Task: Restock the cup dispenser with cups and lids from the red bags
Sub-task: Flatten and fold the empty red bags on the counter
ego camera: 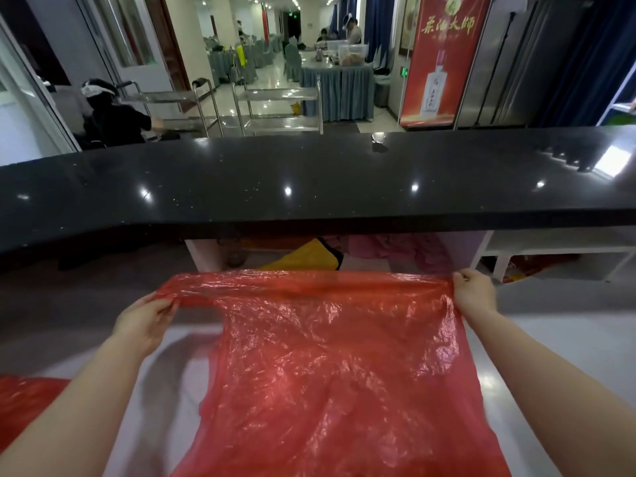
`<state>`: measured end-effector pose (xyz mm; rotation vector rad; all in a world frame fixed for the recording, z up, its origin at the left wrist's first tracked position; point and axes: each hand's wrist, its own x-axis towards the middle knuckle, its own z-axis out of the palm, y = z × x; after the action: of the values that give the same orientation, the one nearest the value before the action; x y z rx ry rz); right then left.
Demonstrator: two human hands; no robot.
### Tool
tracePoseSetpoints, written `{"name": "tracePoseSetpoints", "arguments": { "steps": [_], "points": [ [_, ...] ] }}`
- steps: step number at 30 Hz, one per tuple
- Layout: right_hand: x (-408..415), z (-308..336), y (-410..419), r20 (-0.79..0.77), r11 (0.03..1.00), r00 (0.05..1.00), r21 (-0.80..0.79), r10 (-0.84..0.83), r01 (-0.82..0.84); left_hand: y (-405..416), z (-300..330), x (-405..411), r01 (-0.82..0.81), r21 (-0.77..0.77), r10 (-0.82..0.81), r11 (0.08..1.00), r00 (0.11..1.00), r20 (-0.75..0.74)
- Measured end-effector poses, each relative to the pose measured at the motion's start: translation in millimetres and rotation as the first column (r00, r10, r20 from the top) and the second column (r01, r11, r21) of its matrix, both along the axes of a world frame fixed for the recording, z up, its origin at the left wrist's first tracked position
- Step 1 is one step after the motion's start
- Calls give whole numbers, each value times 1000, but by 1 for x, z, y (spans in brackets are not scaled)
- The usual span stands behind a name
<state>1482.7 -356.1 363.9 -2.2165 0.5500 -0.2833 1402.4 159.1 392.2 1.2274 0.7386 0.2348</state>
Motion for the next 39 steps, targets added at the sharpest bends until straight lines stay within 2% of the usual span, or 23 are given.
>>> {"name": "tracePoseSetpoints", "arguments": {
  "steps": [3,4,5,7,9,11,14,18,21,24,28,34,36,38,39],
  "points": [
    [-7,-4,6,-72,989,995,-122,73,-81,-7,-9,-3,-18,95,21,995,999,-32],
    [-11,-7,10,-90,973,990,-191,110,-126,-13,-12,-6,-33,213,50,977,996,-74],
    [-14,-10,14,-104,946,983,-275,150,-174,-17,-15,-8,-34,391,97,920,985,-144],
    [-22,-16,26,-121,866,963,-420,241,-270,-24,-23,-13,34,716,173,697,961,-214],
    [-28,-22,40,-147,786,927,-496,344,-370,-38,-26,-16,78,869,119,489,981,-155],
    [-32,-29,50,-211,704,884,-541,416,-460,-54,-28,-13,169,930,-45,325,985,-164],
    [-36,-42,52,-284,649,853,-556,438,-519,-75,-38,-8,304,937,-232,170,937,-262],
    [-33,-54,45,-344,625,830,-546,440,-558,-97,-61,4,510,860,-280,-17,823,-494],
    [-37,-71,41,-416,608,795,-513,442,-606,-103,-86,12,677,734,-225,-47,709,-668],
    [-43,-88,35,-430,603,802,-530,415,-596,-99,-108,7,759,651,-196,-28,634,-748],
    [-39,-90,32,-419,597,808,-545,414,-589,-90,-121,0,748,661,-178,-62,643,-745],
    [-37,-78,36,-466,592,785,-519,409,-617,-90,-119,4,771,636,-206,-36,617,-760],
    [-43,-68,39,-335,674,835,-494,436,-549,-88,-111,-2,716,698,-253,-11,673,-695],
    [-59,-56,38,-144,774,875,-417,462,-477,-88,-100,-16,518,855,-307,20,817,-488],
    [-71,-51,36,-96,797,870,-365,483,-482,-88,-94,-26,418,907,-334,49,863,-379]
  ]
}}
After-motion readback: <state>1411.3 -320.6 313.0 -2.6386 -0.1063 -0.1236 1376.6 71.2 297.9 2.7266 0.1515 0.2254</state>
